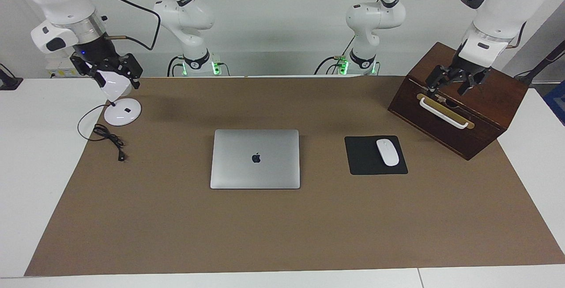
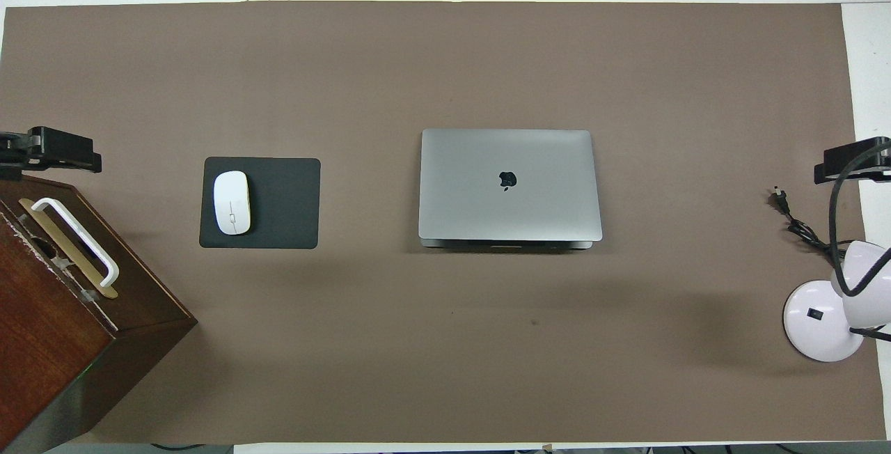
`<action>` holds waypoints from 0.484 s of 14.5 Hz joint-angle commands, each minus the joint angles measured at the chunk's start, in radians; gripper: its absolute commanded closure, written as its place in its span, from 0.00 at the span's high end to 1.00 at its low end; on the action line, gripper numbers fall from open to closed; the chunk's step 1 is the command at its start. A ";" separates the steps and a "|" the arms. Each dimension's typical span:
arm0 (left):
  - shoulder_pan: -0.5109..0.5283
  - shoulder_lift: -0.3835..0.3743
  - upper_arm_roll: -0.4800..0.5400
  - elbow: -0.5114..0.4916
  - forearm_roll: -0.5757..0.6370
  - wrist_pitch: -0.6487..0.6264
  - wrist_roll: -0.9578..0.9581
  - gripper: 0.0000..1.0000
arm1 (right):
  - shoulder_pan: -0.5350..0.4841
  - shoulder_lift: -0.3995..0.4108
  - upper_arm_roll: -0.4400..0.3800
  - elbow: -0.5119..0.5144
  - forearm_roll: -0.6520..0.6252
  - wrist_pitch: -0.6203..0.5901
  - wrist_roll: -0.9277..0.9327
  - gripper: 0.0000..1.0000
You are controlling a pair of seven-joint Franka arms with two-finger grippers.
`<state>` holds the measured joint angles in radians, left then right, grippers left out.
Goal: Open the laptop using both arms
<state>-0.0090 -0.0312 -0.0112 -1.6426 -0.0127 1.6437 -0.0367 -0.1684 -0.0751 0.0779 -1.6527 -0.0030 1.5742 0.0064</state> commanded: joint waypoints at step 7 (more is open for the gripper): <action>-0.016 0.000 -0.012 -0.005 -0.004 0.030 -0.064 0.87 | -0.085 -0.015 0.005 -0.206 0.131 0.382 -0.293 1.00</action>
<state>-0.0135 -0.0311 -0.0252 -1.6427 -0.0133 1.6572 -0.0535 -0.2212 -0.0730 0.0755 -1.7494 0.0379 1.8154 -0.2137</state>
